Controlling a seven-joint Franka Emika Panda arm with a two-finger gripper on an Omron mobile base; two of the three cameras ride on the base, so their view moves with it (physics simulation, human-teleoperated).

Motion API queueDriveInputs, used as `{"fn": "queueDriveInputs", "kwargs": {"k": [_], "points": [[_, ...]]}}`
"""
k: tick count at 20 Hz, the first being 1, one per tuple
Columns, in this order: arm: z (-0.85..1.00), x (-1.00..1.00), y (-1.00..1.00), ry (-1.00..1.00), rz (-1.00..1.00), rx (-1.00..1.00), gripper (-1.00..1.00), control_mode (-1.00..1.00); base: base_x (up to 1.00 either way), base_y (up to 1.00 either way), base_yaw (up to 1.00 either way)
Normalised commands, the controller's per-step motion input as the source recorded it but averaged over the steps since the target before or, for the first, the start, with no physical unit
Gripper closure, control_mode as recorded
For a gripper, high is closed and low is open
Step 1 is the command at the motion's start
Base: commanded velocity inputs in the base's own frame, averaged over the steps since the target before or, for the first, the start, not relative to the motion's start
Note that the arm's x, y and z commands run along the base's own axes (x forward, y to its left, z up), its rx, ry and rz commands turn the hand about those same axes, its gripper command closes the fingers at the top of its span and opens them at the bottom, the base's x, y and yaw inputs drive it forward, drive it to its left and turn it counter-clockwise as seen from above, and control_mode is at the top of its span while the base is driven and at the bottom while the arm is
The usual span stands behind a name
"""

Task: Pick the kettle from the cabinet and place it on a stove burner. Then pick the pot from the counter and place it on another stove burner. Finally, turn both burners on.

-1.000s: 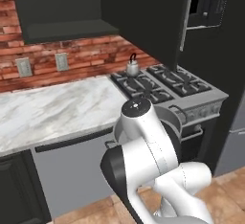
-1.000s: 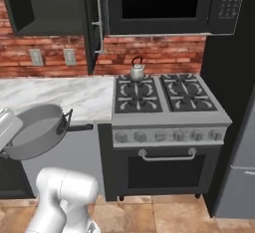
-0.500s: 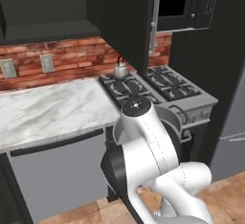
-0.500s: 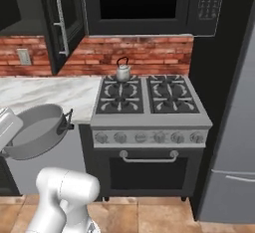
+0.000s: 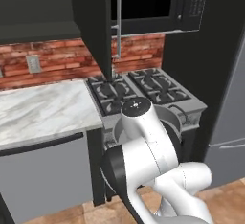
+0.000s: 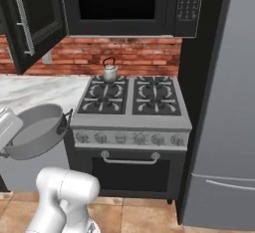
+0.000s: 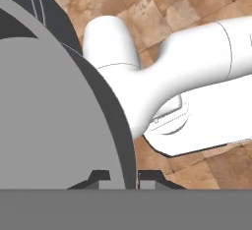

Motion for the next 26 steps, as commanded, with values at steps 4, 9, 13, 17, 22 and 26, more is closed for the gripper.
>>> {"fn": "queueDriveInputs", "kwargs": {"k": [4, 9, 13, 17, 22, 26], "points": [[0.00, 0.00, 0.00, 0.00, 0.00, 0.00, 1.00, 1.00, 0.00, -0.57, 0.16], [0.00, 0.00, 0.00, 0.00, 0.00, 0.00, 1.00, 1.00, 0.04, -0.55, 0.19], [0.00, 0.00, 0.00, 0.00, 0.00, 0.00, 1.00, 1.00, 0.13, -0.55, 0.23], [0.00, 0.00, 0.00, 0.00, 0.00, 0.00, 1.00, 1.00, 0.21, -0.49, 0.23], [0.00, 0.00, 0.00, 0.00, 0.00, 0.00, 1.00, 1.00, 0.30, -0.46, 0.27], [0.00, 0.00, 0.00, 0.00, 0.00, 0.00, 1.00, 1.00, 0.45, -0.40, 0.26]]}}
